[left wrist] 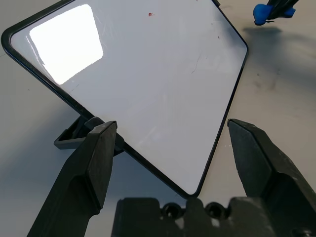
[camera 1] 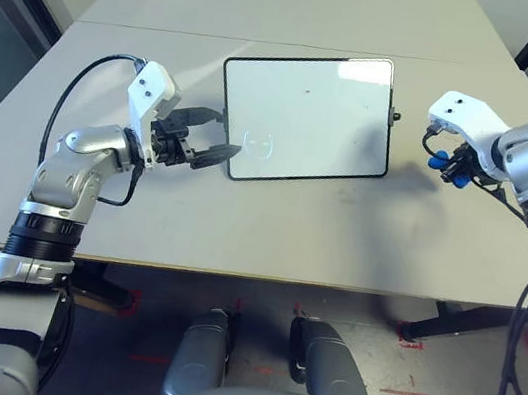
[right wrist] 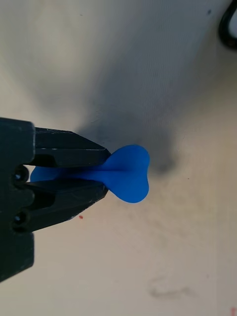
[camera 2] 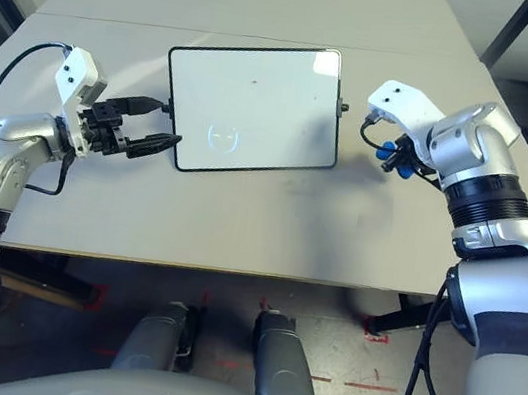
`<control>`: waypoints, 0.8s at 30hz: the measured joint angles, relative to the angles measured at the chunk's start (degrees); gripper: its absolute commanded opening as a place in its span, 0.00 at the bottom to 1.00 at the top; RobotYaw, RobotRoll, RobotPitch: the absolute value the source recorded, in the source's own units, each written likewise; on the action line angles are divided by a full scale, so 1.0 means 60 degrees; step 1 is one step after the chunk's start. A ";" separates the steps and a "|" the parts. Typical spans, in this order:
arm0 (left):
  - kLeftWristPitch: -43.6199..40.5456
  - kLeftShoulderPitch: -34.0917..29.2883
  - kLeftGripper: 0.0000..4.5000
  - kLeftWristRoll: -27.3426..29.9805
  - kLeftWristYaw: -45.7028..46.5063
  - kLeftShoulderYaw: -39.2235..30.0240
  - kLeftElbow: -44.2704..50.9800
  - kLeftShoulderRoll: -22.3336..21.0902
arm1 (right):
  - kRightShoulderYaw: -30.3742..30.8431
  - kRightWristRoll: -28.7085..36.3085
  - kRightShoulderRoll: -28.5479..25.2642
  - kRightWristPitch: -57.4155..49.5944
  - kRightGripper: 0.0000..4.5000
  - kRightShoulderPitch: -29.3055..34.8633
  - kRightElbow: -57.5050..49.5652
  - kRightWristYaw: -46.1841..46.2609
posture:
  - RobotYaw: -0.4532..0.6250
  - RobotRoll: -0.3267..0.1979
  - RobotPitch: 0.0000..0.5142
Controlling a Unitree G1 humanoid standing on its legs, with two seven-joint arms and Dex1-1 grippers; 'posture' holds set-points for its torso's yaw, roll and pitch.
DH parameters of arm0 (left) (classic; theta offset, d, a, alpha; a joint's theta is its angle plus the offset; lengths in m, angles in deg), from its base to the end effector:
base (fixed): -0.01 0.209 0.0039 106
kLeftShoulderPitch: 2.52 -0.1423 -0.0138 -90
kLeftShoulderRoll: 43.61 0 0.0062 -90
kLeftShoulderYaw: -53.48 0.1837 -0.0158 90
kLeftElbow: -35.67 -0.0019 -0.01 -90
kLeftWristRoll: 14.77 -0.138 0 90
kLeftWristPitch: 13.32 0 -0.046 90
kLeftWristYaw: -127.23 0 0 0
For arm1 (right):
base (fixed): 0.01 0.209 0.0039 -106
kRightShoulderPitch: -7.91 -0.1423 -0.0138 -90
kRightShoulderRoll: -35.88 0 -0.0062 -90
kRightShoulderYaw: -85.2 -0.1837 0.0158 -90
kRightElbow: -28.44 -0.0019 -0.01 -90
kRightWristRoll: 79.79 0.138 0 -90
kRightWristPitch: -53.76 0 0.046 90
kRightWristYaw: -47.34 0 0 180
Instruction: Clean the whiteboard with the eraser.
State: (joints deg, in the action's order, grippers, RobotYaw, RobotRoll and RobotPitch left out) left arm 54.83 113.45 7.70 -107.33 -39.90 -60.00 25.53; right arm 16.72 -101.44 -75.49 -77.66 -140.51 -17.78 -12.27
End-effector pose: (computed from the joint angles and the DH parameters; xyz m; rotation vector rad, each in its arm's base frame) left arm 0.2745 0.2578 0.1636 0.2017 0.0906 -0.8786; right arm 0.3433 -0.2533 0.1999 -0.7163 0.9299 0.4384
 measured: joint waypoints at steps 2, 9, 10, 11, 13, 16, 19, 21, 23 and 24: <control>-0.0014 -0.0001 1.00 0.0001 0.0001 -0.0002 0.0007 -0.0014 | -0.0106 0.0115 0.0236 0.0191 0.03 -0.0164 0.0696 0.0285 | 0.34 0.62 0.22; -0.0065 -0.0010 1.00 0.0002 0.0007 -0.0015 0.0055 -0.0077 | -0.0480 0.0403 0.0740 0.0541 0.19 -0.0808 0.2117 0.1060 | 0.35 0.62 0.22; -0.0073 -0.0010 1.00 0.0002 0.0008 -0.0015 0.0058 -0.0080 | -0.0558 0.0436 0.0796 0.0566 0.25 -0.0828 0.2262 0.1185 | 0.35 0.62 0.21; -0.0079 -0.0011 1.00 0.0002 0.0009 -0.0015 0.0059 -0.0089 | -0.0654 0.0487 0.0802 0.0561 0.33 -0.0891 0.2407 0.1299 | 0.35 0.62 0.21; -0.0091 -0.0012 1.00 0.0003 0.0009 -0.0026 0.0061 -0.0151 | -0.1006 0.0733 0.0801 0.0533 0.50 -0.1033 0.2602 0.1463 | 0.35 0.62 0.22; -0.0113 -0.0013 1.00 0.0018 0.0011 -0.0094 0.0086 -0.0239 | -0.1545 0.1229 0.0767 0.0466 0.77 -0.1109 0.2621 0.1484 | 0.35 0.62 0.21; -0.0158 -0.0038 1.00 0.0083 0.0116 -0.0272 0.0106 -0.0261 | -0.2105 0.1706 0.0658 0.0642 0.98 -0.1034 0.2366 0.1574 | 0.35 0.62 0.21; -0.0206 -0.0065 1.00 0.0186 0.0352 -0.0577 0.0130 -0.0243 | -0.2719 0.2158 0.0478 0.1179 0.99 -0.0762 0.1888 0.1761 | 0.35 0.62 0.22; -0.0213 -0.0064 1.00 0.0248 0.0697 -0.0960 0.0131 -0.0183 | -0.3472 0.2687 0.0360 0.1867 0.99 -0.0318 0.1375 0.2117 | 0.35 0.62 0.24; -0.0212 -0.0059 1.00 0.0268 0.0917 -0.1172 0.0106 -0.0142 | -0.3871 0.3011 0.0363 0.2186 0.99 -0.0099 0.1139 0.2262 | 0.35 0.62 0.25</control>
State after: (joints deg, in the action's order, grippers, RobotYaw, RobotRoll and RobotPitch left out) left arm 53.56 113.09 9.31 -101.83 -46.93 -59.37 24.68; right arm -6.51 -83.38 -73.31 -64.54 -141.10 -10.94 1.30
